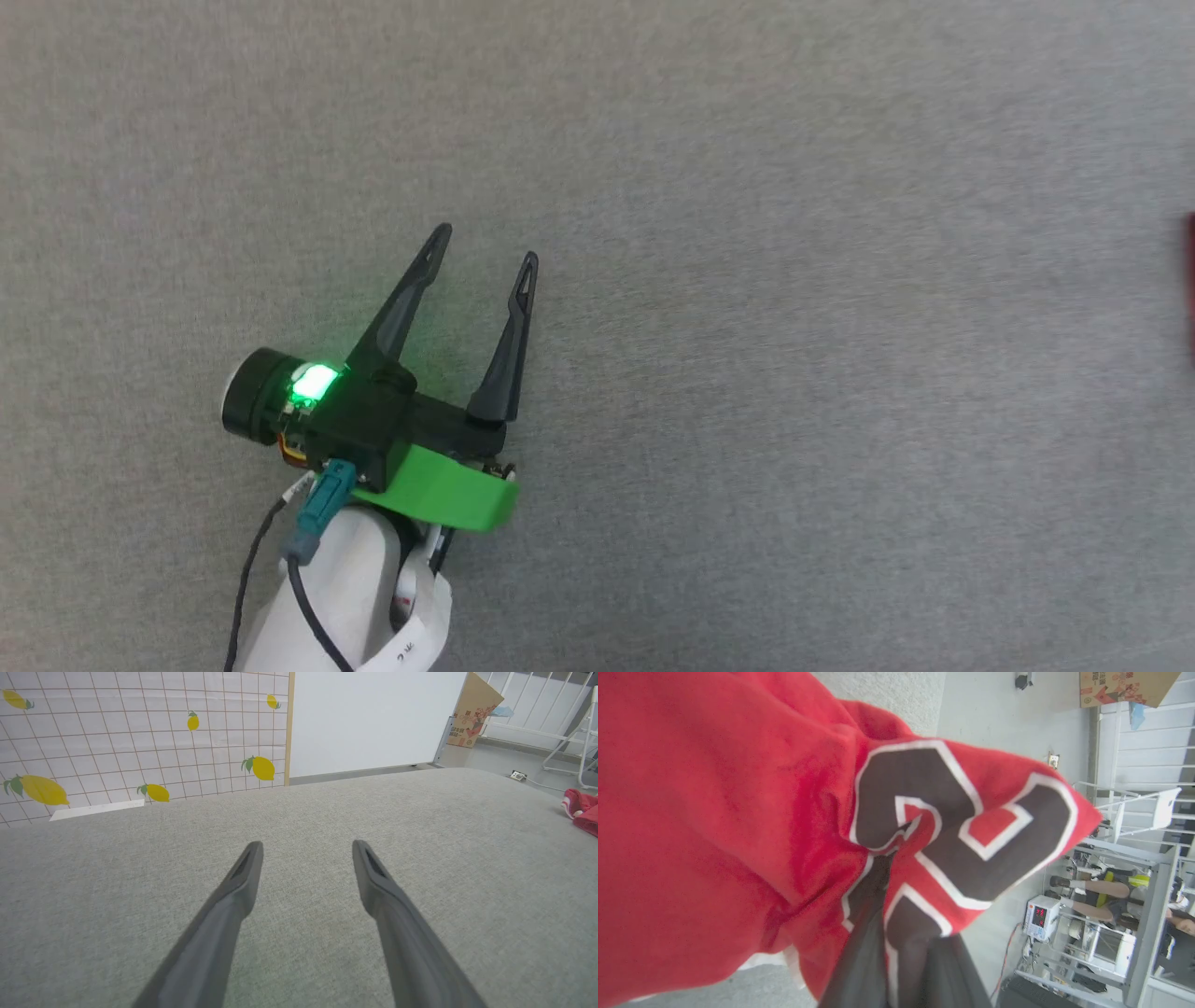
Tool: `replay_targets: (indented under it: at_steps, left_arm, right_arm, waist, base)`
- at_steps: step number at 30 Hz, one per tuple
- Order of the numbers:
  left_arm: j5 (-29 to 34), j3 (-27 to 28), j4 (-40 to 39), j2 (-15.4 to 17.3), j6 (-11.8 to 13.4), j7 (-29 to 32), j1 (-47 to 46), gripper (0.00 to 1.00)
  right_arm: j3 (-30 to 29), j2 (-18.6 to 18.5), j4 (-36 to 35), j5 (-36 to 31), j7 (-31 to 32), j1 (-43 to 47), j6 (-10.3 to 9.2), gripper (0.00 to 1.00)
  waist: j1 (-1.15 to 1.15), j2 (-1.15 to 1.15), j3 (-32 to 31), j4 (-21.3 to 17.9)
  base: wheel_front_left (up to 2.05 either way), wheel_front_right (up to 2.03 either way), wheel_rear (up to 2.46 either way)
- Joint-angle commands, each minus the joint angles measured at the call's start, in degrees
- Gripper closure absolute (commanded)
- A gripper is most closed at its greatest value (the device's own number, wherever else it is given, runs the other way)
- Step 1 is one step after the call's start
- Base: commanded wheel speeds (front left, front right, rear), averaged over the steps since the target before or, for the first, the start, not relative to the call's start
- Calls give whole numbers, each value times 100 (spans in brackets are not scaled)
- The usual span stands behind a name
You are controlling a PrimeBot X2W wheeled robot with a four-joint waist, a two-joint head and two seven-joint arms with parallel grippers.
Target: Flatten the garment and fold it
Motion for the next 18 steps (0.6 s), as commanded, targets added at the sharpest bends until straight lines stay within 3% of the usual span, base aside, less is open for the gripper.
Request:
replay_targets:
  at_steps: [1,8,14,16,18]
  left_arm:
    - [50,-4,-50,53,-39,-26,-113,0]
    - [72,-10,-139,87,-39,-26,-182,0]
    - [74,-16,-137,78,-39,-26,-228,0]
    - [57,-4,-116,64,-39,-26,-228,0]
    - [43,-3,-81,50,-39,-26,-219,0]
  right_arm:
    - [-127,-32,197,-165,-205,-83,-13,100]
    - [-604,55,929,-695,-1048,-410,-13,100]
    - [-786,208,1438,-952,-1259,-647,-13,100]
    - [-795,269,1560,-1003,-1363,-708,-13,0]
    - [-777,309,1675,-1068,-1471,-762,-13,0]
  waist:
    - [-1,17,317,172]
    - [-1,17,522,279]
    - [-1,17,540,319]
    - [-1,17,480,315]
    - [-1,17,386,314]
  base:
    - [0,0,0]
    - [0,0,0]
    - [0,0,0]
    - [0,0,0]
    - [0,0,0]
